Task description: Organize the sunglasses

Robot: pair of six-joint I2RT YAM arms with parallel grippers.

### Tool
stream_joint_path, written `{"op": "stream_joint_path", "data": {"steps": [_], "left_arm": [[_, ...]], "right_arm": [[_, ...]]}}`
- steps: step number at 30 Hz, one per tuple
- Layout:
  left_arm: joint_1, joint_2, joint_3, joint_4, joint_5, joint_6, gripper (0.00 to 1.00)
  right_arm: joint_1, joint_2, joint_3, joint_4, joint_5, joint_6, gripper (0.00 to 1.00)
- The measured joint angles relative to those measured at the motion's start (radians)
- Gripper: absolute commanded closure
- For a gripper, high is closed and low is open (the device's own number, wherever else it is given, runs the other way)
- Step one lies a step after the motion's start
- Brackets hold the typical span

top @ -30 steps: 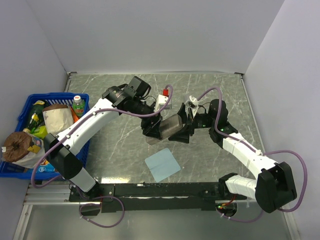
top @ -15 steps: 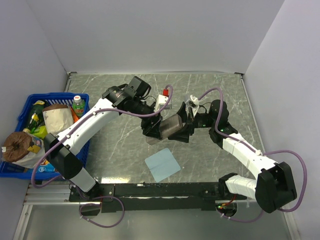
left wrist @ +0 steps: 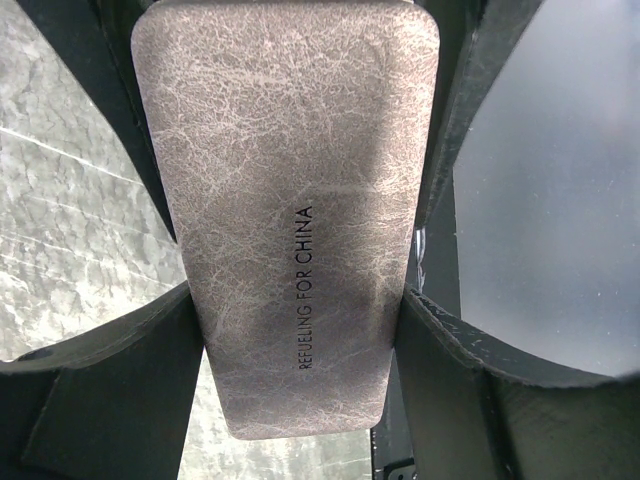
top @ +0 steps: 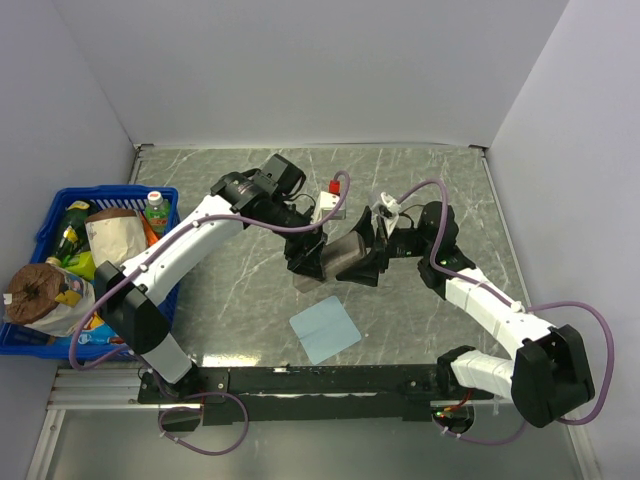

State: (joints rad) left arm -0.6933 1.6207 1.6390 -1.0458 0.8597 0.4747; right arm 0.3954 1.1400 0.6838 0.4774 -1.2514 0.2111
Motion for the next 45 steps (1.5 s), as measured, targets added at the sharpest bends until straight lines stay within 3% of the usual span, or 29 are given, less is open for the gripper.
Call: {"op": "stream_joint_path", "data": {"steps": [9,16,26,35,41,45], "left_arm": [[0.011,0.0,0.017,-0.01,0.02,0.002,0.52],[0.012,0.0,0.017,-0.01,0.025,0.003,0.51],[0.012,0.007,0.017,-0.015,0.037,0.011,0.51],[0.012,0.011,0.017,-0.024,0.055,0.013,0.48],[0.013,0.011,0.017,-0.025,0.056,0.013,0.4],[0.019,0.011,0.017,-0.025,0.064,0.011,0.39]], "right_arm": [[0.002,0.0,0.0,-0.037,-0.017,-0.049,0.14],[0.002,-0.002,-0.004,-0.006,-0.018,-0.014,0.05],[0.004,-0.02,-0.006,0.011,0.003,0.002,0.11],[0.004,-0.02,-0.006,0.007,0.014,0.002,0.4],[0.004,-0.02,-0.006,0.004,0.013,-0.003,0.82],[0.004,-0.02,-0.006,0.002,0.013,-0.006,1.0]]}}
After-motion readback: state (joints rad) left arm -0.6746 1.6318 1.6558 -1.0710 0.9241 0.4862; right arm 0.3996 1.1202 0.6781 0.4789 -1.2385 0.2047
